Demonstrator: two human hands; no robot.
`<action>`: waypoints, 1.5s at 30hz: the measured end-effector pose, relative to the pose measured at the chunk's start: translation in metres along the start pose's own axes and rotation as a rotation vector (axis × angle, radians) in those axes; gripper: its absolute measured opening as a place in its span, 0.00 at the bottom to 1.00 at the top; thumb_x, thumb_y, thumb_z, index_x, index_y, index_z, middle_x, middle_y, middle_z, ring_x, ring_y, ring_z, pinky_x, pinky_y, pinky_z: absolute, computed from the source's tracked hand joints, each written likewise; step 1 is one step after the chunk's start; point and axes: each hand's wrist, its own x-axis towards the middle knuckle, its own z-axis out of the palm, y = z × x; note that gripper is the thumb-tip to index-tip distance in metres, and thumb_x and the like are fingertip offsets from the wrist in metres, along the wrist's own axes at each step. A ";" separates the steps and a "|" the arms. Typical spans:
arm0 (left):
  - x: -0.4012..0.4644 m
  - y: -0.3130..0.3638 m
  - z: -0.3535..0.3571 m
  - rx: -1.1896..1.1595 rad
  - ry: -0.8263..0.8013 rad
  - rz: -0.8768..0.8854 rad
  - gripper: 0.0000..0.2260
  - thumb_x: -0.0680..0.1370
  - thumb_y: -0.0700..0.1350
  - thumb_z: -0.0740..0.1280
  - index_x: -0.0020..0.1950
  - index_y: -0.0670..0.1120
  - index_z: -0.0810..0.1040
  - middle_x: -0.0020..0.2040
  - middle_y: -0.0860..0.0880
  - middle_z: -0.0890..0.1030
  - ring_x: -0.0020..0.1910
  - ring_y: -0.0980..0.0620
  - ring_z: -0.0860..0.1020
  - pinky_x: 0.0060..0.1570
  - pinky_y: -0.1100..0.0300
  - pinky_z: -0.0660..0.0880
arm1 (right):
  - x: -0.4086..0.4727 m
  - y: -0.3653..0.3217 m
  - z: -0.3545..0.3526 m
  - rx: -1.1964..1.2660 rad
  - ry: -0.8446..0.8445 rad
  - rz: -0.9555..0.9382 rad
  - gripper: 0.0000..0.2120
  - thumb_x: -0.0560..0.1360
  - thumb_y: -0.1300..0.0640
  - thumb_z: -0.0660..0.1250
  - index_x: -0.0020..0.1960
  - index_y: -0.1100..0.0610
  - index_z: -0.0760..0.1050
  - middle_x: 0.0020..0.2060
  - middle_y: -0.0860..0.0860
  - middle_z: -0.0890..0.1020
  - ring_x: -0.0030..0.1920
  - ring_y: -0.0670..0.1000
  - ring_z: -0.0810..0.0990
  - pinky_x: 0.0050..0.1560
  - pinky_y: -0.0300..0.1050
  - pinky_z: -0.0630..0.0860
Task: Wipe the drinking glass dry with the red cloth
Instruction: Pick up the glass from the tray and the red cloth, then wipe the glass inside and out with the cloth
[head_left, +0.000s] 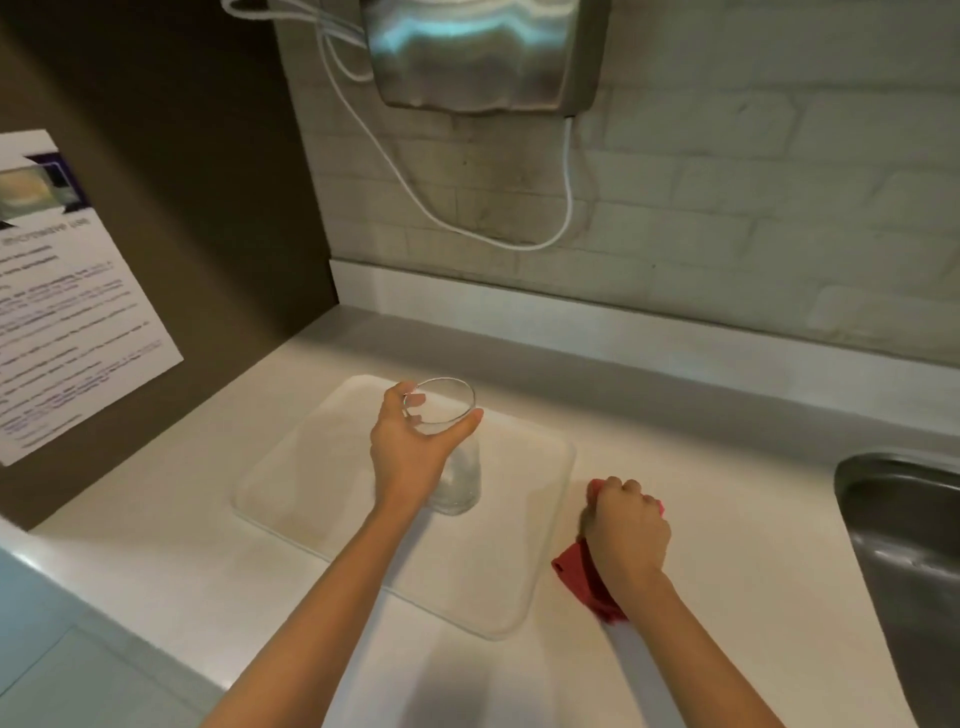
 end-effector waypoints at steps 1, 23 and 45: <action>0.004 0.000 -0.003 -0.044 0.002 -0.033 0.33 0.61 0.53 0.80 0.60 0.49 0.70 0.52 0.51 0.79 0.48 0.50 0.77 0.45 0.62 0.72 | 0.000 0.005 -0.001 0.096 0.027 0.001 0.05 0.75 0.61 0.62 0.49 0.60 0.75 0.44 0.55 0.80 0.44 0.58 0.79 0.38 0.46 0.72; 0.011 0.023 -0.020 -0.958 -0.576 -0.574 0.30 0.66 0.58 0.68 0.60 0.39 0.77 0.57 0.44 0.81 0.46 0.48 0.81 0.46 0.50 0.81 | 0.001 -0.056 -0.088 1.410 -0.031 -0.592 0.11 0.78 0.60 0.63 0.55 0.45 0.75 0.47 0.36 0.82 0.47 0.37 0.79 0.45 0.28 0.73; 0.019 0.028 -0.027 -0.774 -0.548 -0.480 0.21 0.66 0.60 0.68 0.46 0.43 0.82 0.41 0.45 0.84 0.39 0.47 0.82 0.44 0.51 0.79 | -0.009 -0.042 -0.093 0.721 0.097 -1.185 0.17 0.81 0.57 0.55 0.61 0.65 0.75 0.66 0.58 0.71 0.71 0.60 0.63 0.72 0.47 0.60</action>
